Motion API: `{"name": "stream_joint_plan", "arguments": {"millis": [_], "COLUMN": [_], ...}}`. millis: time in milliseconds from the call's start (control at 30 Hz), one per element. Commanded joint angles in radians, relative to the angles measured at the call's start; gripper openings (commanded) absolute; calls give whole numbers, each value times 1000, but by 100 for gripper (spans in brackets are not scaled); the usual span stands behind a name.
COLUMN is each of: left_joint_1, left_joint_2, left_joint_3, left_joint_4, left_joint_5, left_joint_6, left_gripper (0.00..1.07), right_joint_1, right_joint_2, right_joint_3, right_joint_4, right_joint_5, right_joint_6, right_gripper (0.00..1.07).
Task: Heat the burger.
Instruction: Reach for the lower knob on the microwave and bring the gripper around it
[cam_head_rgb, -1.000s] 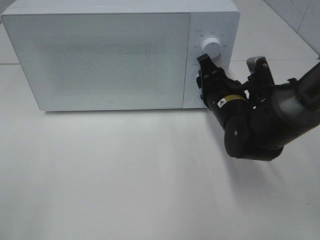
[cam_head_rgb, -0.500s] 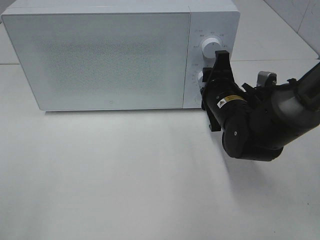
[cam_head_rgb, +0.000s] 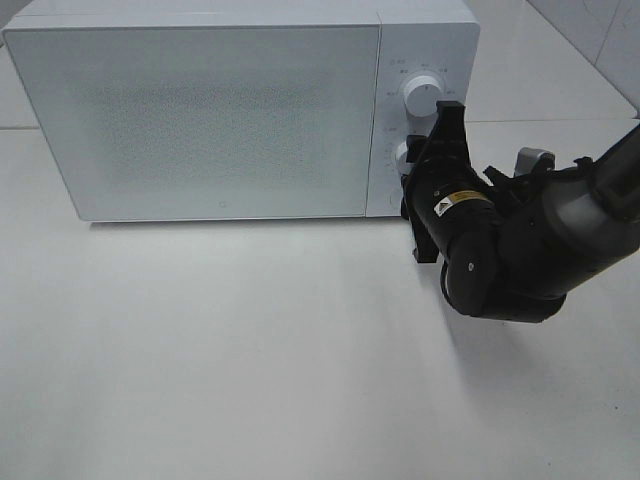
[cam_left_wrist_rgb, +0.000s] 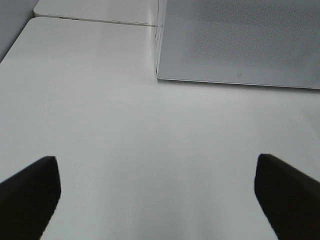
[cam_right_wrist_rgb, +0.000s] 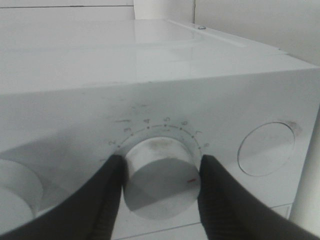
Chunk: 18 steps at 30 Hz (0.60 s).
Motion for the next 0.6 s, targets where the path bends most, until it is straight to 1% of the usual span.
{"name": "stream_joint_plan", "arguments": {"millis": [33,167,333,433,600], "left_joint_1": [4,4,4,4,4], "left_joint_2": [-19,-19,-19,-19,-19], "left_joint_3": [4,4,4,4,4], "left_joint_4": [1,1,1,1,1], "left_joint_5": [-3,-3,-3,-3,-3], "left_joint_6": [-1,-1,-1,-1,-1], "left_gripper": [98,98,98,98,98], "right_joint_1": [5,5,5,5,5], "right_joint_2": [-19,-19,-19,-19,-19], "right_joint_3": [-41,-41,-41,-41,-41], "right_joint_4": [-104,-91,-35,-25,3], "right_joint_5": [-170,-170,-173,-178,-202], "right_joint_6": [-15,-39,-58,-68,-93], "right_gripper": [2,3,4,5,8]}}
